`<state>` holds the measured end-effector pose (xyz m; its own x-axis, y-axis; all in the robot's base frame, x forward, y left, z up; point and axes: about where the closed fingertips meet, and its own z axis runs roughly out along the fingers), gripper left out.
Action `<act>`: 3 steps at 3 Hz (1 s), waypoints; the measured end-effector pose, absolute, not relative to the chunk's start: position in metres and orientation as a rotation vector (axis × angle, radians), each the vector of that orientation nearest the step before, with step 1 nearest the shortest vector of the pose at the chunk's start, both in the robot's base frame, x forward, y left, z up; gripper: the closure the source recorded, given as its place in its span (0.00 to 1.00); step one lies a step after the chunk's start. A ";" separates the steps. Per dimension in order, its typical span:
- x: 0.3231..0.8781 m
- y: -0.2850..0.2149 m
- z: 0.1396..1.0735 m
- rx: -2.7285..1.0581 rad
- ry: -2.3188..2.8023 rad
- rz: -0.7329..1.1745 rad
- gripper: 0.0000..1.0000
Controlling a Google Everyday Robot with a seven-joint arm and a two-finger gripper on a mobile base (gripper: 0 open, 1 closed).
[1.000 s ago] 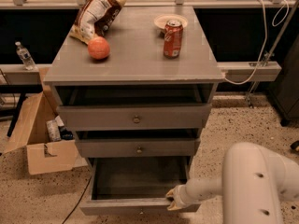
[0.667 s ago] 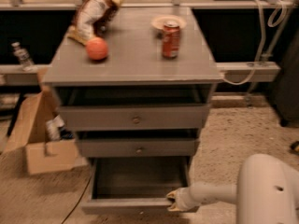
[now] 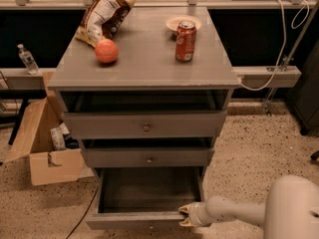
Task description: Open bottom drawer
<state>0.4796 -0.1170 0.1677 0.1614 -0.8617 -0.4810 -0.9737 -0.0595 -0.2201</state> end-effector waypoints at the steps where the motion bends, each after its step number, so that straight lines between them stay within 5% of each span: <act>1: 0.478 -0.118 0.169 -1.945 1.726 0.304 0.82; 3: 0.478 -0.118 0.169 -1.945 1.725 0.304 0.27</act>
Offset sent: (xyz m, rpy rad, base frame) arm -0.0013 -0.0009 0.0010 0.0128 -0.0083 -0.0016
